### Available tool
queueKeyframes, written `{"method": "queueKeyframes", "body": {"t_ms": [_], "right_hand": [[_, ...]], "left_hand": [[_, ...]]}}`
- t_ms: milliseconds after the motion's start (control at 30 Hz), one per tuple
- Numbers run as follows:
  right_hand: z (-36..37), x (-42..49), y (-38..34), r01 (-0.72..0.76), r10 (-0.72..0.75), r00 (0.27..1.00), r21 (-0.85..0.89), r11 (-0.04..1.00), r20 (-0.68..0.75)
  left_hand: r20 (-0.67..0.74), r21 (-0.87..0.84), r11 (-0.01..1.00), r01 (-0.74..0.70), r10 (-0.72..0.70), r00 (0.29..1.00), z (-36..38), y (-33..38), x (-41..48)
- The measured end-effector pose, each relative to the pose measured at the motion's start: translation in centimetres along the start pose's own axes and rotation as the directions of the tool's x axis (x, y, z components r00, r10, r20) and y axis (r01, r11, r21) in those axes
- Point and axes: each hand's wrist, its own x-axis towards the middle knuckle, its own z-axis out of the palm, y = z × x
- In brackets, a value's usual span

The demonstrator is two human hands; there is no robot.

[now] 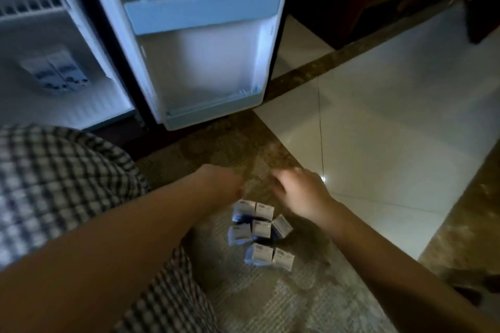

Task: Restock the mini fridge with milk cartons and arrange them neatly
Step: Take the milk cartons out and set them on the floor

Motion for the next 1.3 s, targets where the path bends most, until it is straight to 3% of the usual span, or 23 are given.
{"method": "queueKeyframes", "body": {"t_ms": [200,333,533,733,867,1133,1300], "right_hand": [[-8.4,4.9,-7.0,0.244,-0.266,0.961,-0.216,0.945,-0.080],[-13.2,8.5,-11.6,0.284,-0.358,0.923,-0.380,0.881,-0.140],[-17.4,13.0,-19.5,0.351,-0.460,0.869,-0.431,0.832,-0.182],[-17.4,17.2,-27.1,0.374,-0.472,0.865,-0.403,0.835,-0.174],[-16.2,19.6,-31.1,0.390,-0.462,0.877,-0.370,0.843,-0.129],[-11.5,26.4,-36.9,0.360,-0.388,0.921,-0.292,0.886,-0.043],[-7.7,30.6,-38.3,0.270,-0.275,0.961,-0.107,0.957,-0.033]], "left_hand": [[-0.189,-0.007,0.990,0.142,-0.141,0.972,-6.3,-5.0,-6.1],[-0.268,-0.062,0.972,0.225,-0.233,0.935,-8.2,-9.3,-10.1],[-0.346,-0.100,0.937,0.336,-0.349,0.871,-8.5,-15.7,-15.2],[-0.275,-0.319,0.864,0.389,-0.477,0.835,-6.2,-22.3,-19.3],[-0.192,-0.503,0.735,0.455,-0.608,0.770,-2.7,-27.3,-20.0],[-0.197,-0.635,0.563,0.529,-0.780,0.594,1.2,-34.2,-18.9],[-0.179,-0.580,0.588,0.565,-0.768,0.615,3.2,-37.3,-16.9]]}}
